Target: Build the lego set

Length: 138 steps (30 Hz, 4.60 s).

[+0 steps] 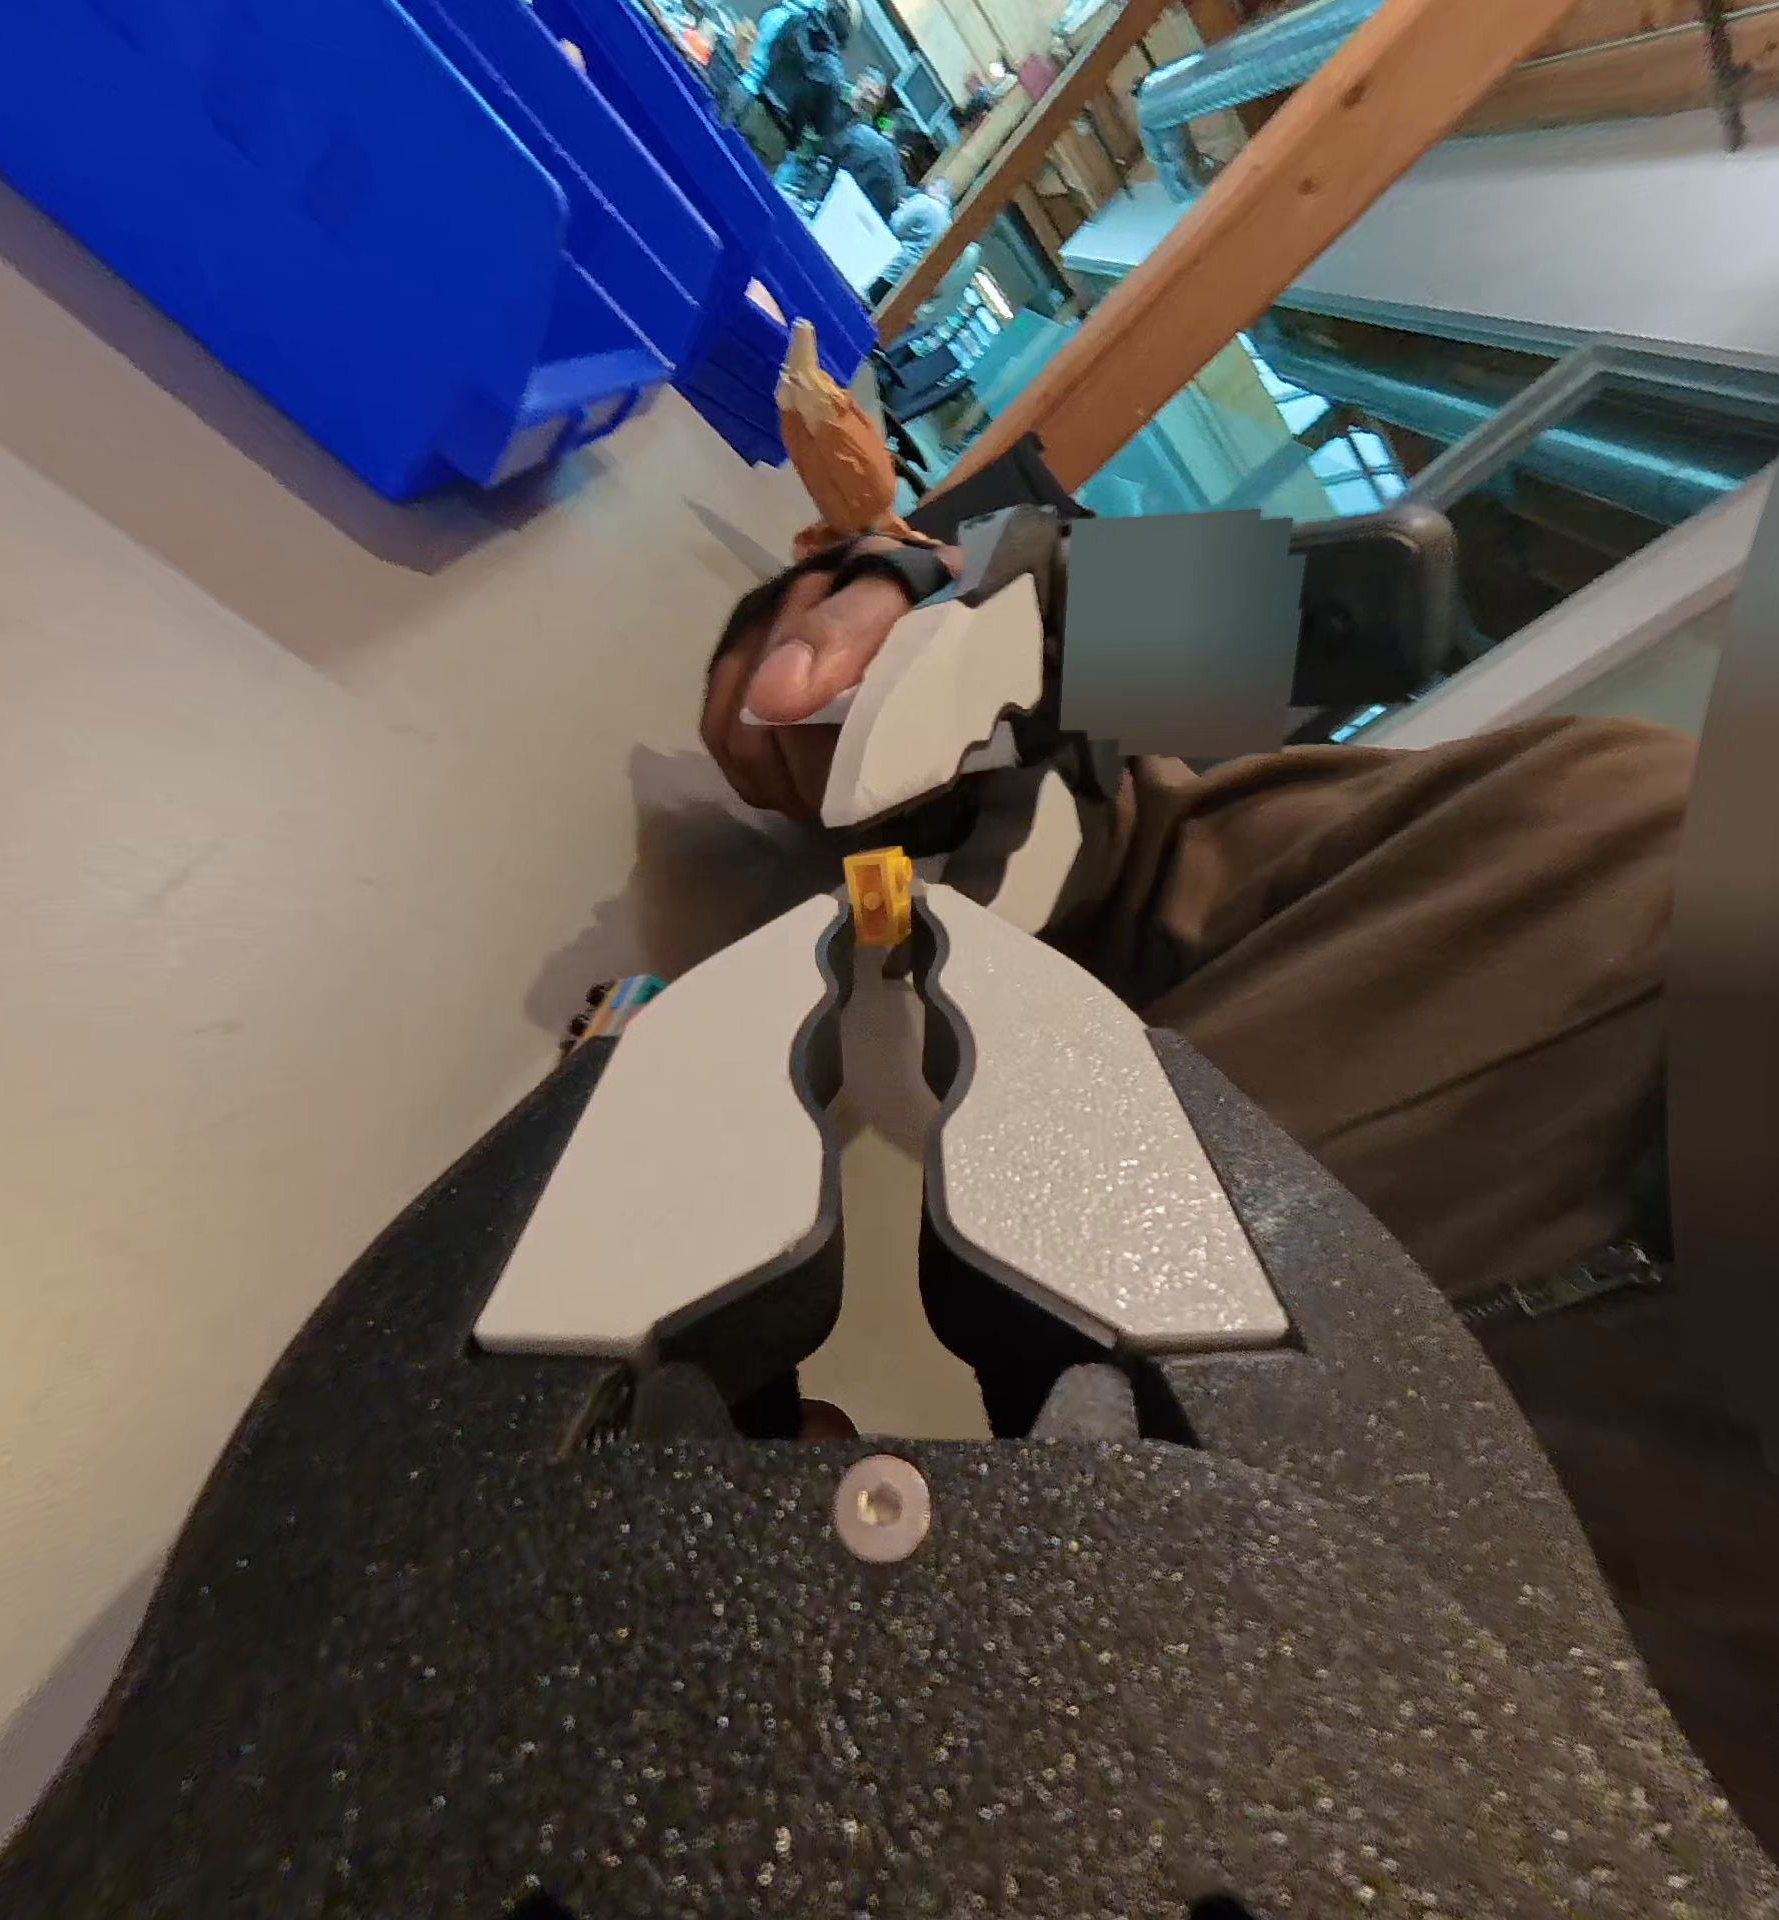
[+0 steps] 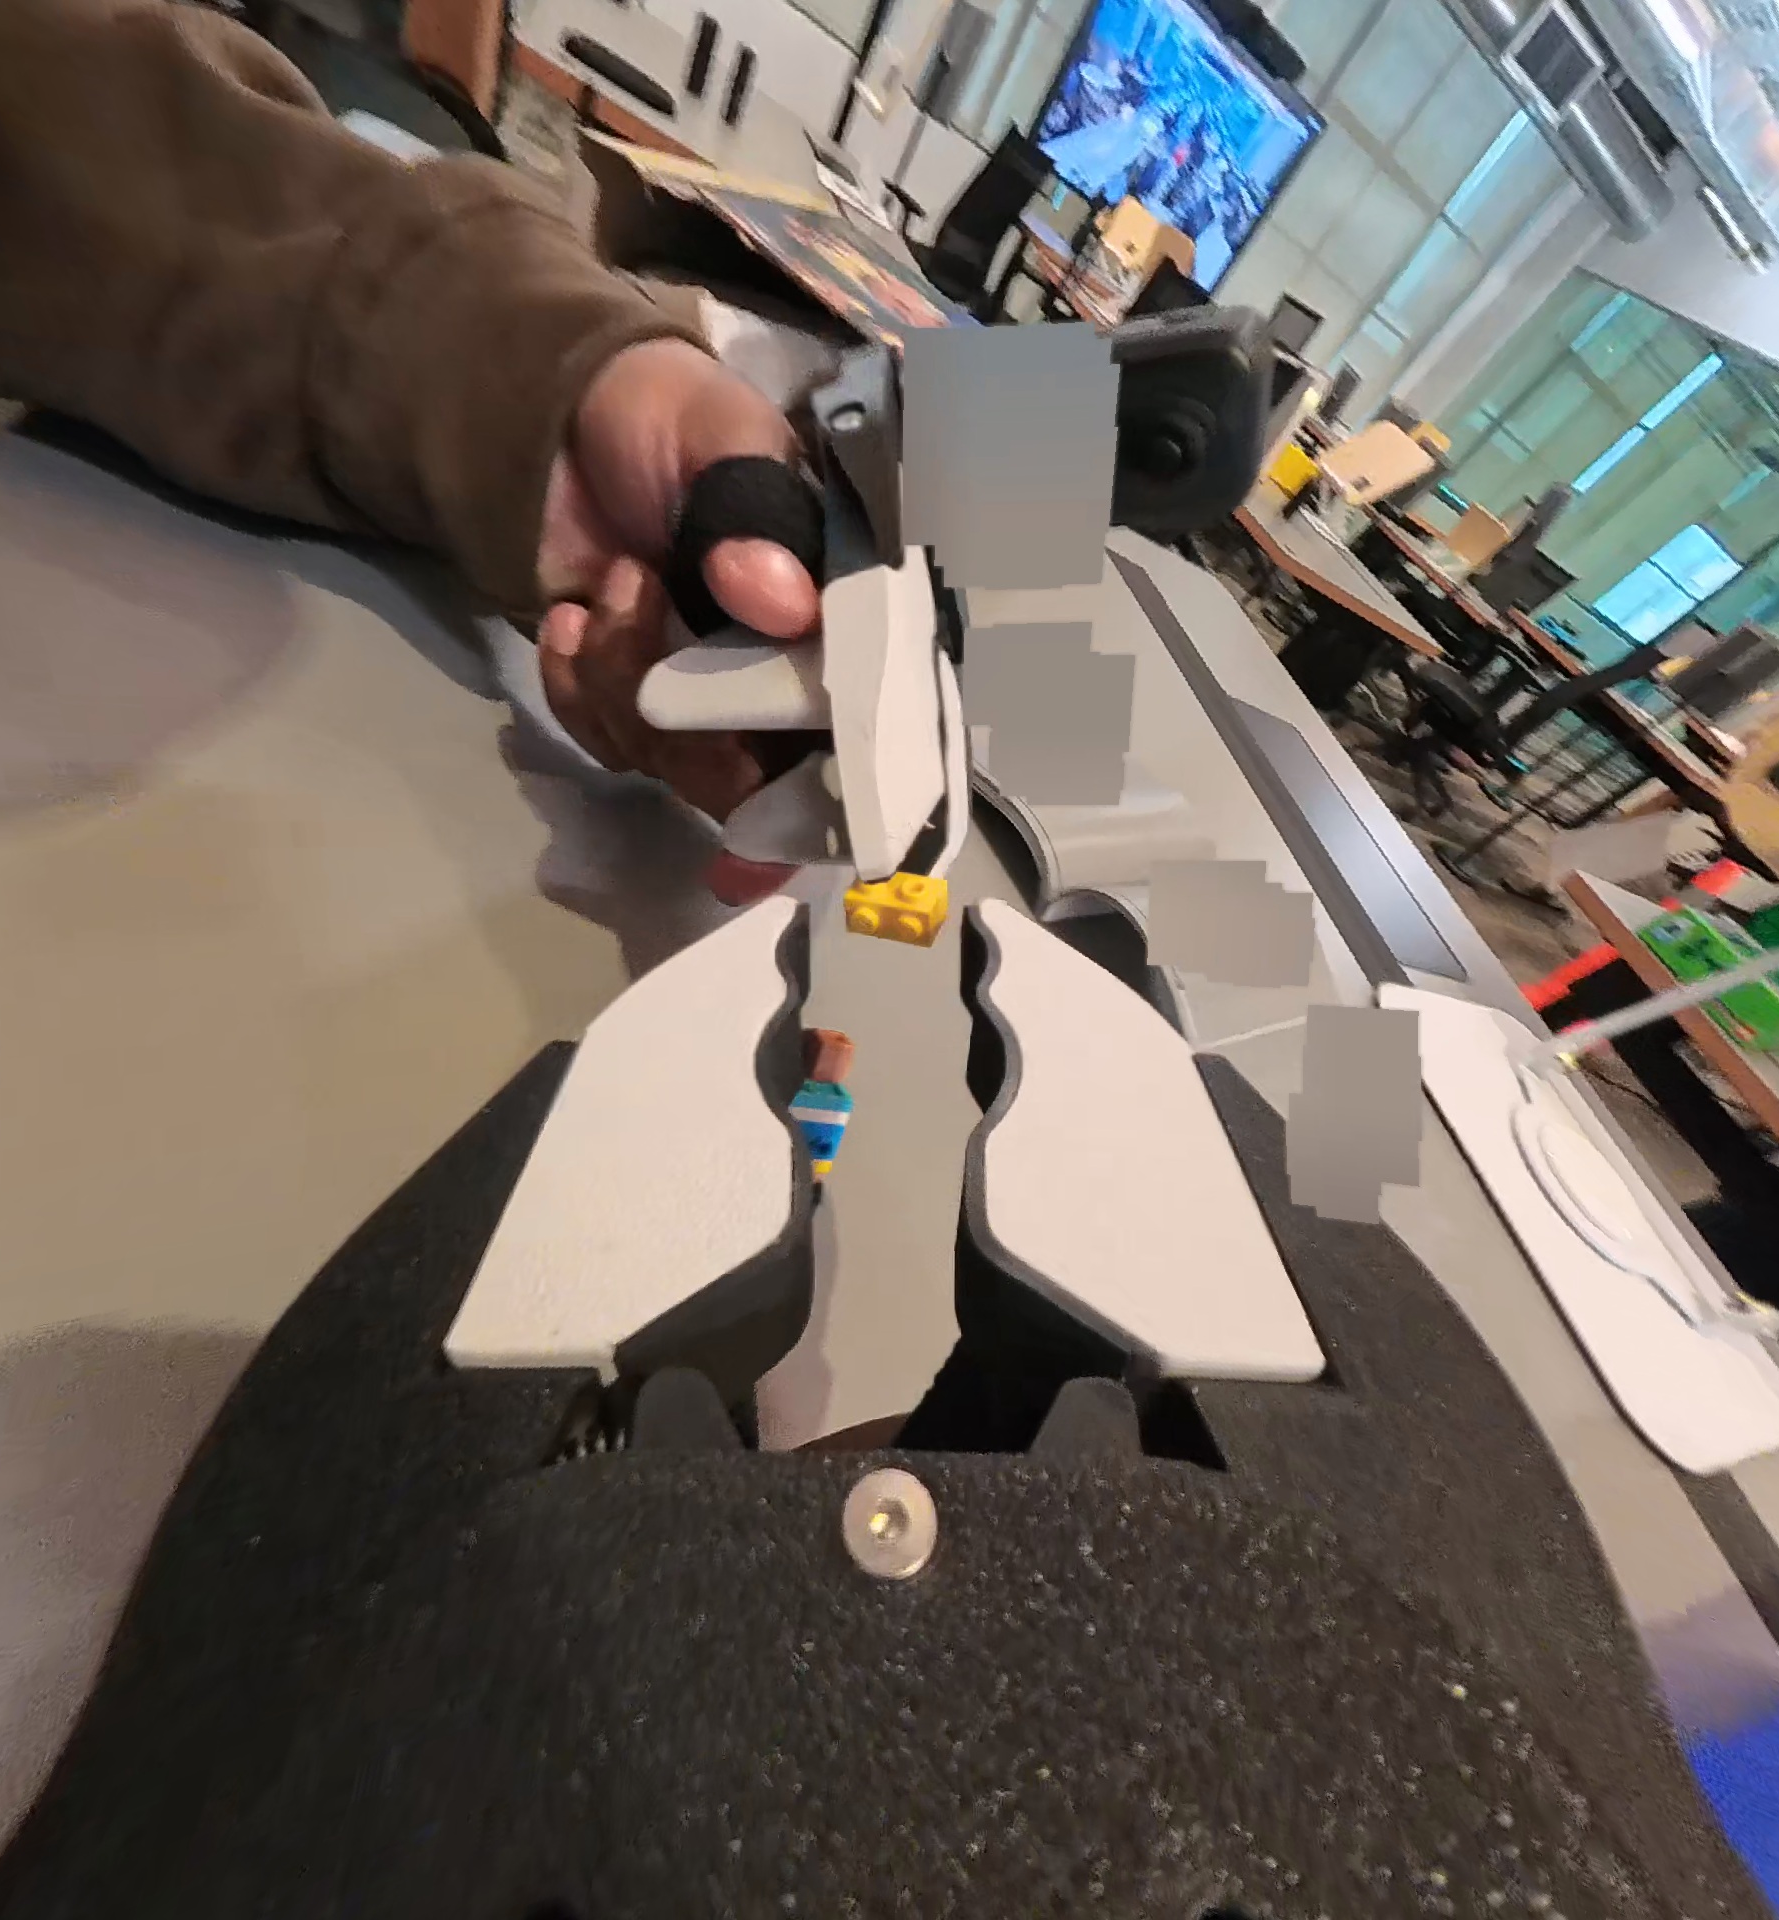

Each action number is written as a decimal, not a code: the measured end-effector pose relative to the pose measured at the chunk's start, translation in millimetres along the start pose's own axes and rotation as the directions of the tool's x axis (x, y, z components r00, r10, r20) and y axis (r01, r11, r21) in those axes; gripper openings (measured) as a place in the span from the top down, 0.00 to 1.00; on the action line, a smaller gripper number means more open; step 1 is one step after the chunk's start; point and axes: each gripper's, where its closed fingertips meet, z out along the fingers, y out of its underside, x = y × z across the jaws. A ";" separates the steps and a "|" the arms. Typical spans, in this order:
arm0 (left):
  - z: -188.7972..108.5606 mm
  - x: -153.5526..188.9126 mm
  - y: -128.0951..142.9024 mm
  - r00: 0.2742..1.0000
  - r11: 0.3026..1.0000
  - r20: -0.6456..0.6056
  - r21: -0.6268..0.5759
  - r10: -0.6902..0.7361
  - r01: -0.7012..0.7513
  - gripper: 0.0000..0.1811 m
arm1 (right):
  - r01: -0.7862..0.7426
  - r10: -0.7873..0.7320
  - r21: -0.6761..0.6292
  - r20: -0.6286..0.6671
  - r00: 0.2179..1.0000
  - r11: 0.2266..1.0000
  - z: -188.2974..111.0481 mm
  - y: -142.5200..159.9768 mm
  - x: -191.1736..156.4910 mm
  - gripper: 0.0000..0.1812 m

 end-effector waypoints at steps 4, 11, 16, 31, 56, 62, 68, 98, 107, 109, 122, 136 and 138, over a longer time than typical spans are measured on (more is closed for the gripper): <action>-3.0 -12.0 -6.7 0.992 0.999 0.126 0.036 0.031 -0.035 0.94 | 0.054 -0.067 -0.101 -0.127 0.990 0.993 4.6 5.8 11.9 0.84; -6.7 -27.3 -11.3 0.945 0.993 0.313 0.047 0.092 -0.112 0.94 | 0.078 -0.159 -0.320 -0.235 0.959 0.944 14.6 22.9 17.8 0.85; -6.9 -33.3 -8.4 0.905 0.986 0.397 0.000 0.151 -0.165 0.94 | 0.023 -0.129 -0.353 -0.280 0.951 0.935 15.9 20.7 19.6 0.88; -7.6 -39.9 -4.3 0.844 0.970 0.479 -0.076 0.239 -0.232 0.94 | 0.000 -0.127 -0.417 -0.277 0.952 0.909 17.9 28.7 15.3 0.88; -2.5 -35.2 -9.3 0.851 0.959 0.458 -0.016 0.258 -0.282 0.94 | -0.145 0.003 -0.378 -0.353 0.936 0.914 16.2 29.1 21.3 0.88; -1.5 -38.6 -6.8 0.863 0.965 0.443 -0.020 0.244 -0.262 0.94 | -0.127 -0.012 -0.387 -0.337 0.941 0.913 17.1 33.4 20.6 0.89; -1.2 -36.5 -7.6 0.899 0.974 0.388 0.010 0.204 -0.226 0.94 | -0.110 -0.012 -0.369 -0.313 0.950 0.923 15.9 34.0 21.1 0.90; 10.2 -59.6 55.2 0.596 0.581 0.197 -0.586 0.778 -0.564 0.78 | -0.111 0.129 -0.148 0.112 0.985 0.983 -3.2 28.9 -13.6 0.90; 14.3 -44.4 51.0 0.602 0.583 0.149 -0.506 0.785 -0.635 0.80 | -0.190 0.205 -0.090 0.215 0.955 0.978 -4.9 23.1 -25.0 0.90; 14.3 -40.7 48.3 0.615 0.600 0.147 -0.478 0.775 -0.641 0.80 | -0.202 0.215 -0.078 0.233 0.948 0.976 -5.6 21.6 -27.0 0.90; 16.3 -34.3 51.7 0.625 0.594 0.106 -0.464 0.773 -0.657 0.80 | -0.181 0.187 -0.046 0.253 0.949 0.982 -5.9 21.8 -30.6 0.90; 16.8 -31.7 53.5 0.658 0.623 0.103 -0.460 0.746 -0.633 0.80 | -0.179 0.184 -0.044 0.256 0.949 0.983 -7.0 21.5 -30.4 0.88; 16.7 -31.5 54.1 0.664 0.627 0.103 -0.462 0.741 -0.628 0.80 | -0.175 0.181 -0.044 0.256 0.949 0.984 -7.1 21.5 -30.9 0.88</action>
